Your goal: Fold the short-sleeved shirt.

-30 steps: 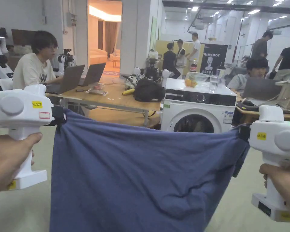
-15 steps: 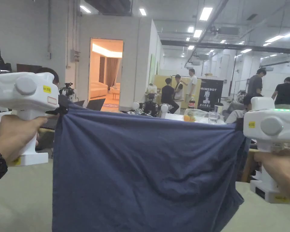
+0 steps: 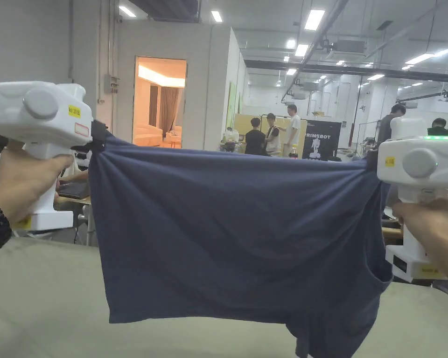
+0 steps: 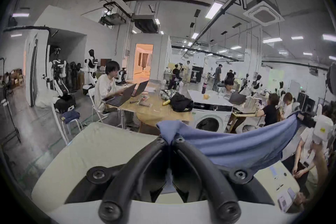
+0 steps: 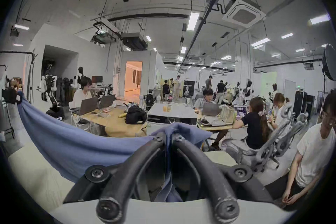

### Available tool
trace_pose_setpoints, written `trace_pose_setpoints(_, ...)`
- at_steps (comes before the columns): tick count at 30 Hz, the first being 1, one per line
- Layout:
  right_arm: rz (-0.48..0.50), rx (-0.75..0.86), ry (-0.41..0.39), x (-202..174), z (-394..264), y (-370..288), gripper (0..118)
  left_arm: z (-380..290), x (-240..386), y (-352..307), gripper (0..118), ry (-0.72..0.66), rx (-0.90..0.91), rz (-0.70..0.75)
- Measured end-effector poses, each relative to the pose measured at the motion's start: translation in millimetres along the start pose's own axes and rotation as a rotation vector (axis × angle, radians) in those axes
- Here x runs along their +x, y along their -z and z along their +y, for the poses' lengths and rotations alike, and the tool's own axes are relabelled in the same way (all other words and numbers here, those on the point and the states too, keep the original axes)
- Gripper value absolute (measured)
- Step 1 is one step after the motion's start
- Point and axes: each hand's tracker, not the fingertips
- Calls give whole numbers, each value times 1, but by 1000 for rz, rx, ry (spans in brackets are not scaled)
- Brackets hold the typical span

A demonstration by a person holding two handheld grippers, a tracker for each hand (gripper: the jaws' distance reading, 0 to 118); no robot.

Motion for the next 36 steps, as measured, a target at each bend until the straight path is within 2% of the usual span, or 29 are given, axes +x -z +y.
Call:
trace_pose_setpoints(8,-10,-130,-55,-4,-114,-35,1,-121,-13,-4,0,-32,-118,-17)
trace_pose_setpoints(17,-15,-214,-105,-2,-213,-125,1,-261,-20,-89,0,-104,-182,-58)
trace_pose_setpoints(25,42,-322,-148,-7,-286,-208,1,-358,-28,-158,0,-158,-272,-57)
trace_pose_setpoints(29,73,-403,-144,-12,-328,-228,1,-399,-27,-176,0,-145,-347,-39)
trace_pose_setpoints(33,91,-476,-184,-30,-368,-235,1,-436,-26,-181,0,-172,-413,-24)
trace_pose_setpoints(36,98,-519,-191,-38,-392,-233,2,-459,-22,-178,0,-136,-469,-7)
